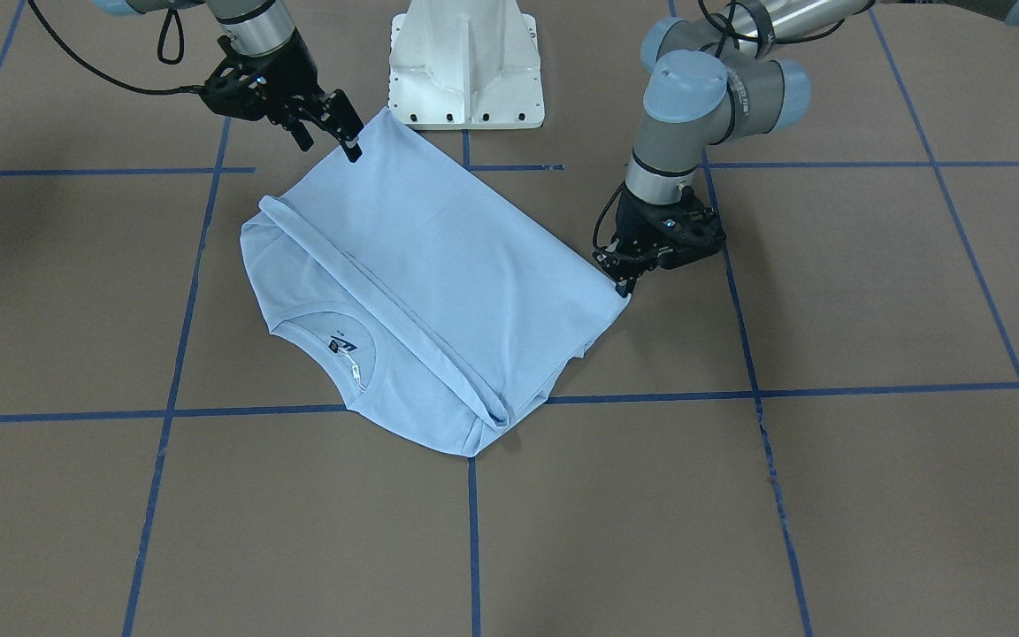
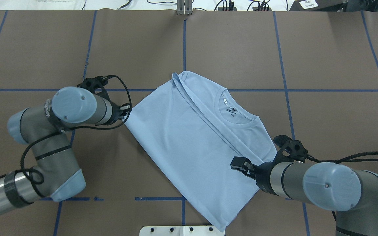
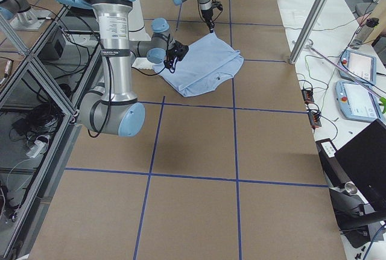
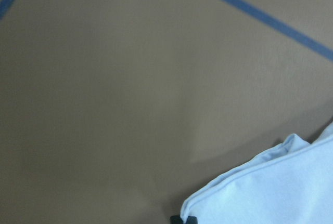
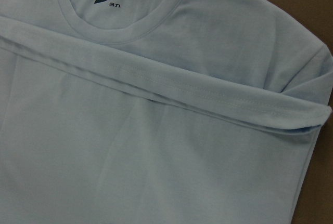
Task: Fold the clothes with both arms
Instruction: 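Hold the folded shirt edges with both grippers and pull slightly, then rotate the shirt square with both grippers, collar toward the right gripper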
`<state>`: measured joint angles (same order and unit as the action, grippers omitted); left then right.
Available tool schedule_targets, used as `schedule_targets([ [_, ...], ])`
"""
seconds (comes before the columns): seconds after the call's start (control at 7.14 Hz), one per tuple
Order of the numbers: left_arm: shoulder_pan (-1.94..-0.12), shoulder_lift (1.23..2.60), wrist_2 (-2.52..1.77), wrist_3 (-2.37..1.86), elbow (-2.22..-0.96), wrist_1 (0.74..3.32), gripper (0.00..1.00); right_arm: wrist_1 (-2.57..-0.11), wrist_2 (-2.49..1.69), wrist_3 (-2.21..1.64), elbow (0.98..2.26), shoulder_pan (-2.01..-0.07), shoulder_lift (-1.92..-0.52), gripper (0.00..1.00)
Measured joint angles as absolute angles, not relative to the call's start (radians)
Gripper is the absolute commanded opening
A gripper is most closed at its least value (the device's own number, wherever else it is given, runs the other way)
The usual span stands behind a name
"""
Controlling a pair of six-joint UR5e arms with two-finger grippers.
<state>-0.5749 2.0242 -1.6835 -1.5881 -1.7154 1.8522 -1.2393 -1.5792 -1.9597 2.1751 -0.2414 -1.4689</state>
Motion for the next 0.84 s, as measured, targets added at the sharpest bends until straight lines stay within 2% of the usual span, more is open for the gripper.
schedule_targets([
  [0.14,-0.620,2.118,-1.674,-1.565,-1.604,1.898,0.00,-1.237,-1.574,-1.960,2.173,-0.241,-1.464,1.00],
  [0.56,-0.700,2.406,-1.651,-1.553,-1.155,2.147,0.00,-1.235,-1.570,-1.962,2.172,-0.242,-1.446,1.00],
  [0.84,-0.732,2.521,-1.631,-1.544,-0.946,2.281,0.00,-1.234,-1.546,-1.962,2.176,-0.244,-1.438,1.00],
])
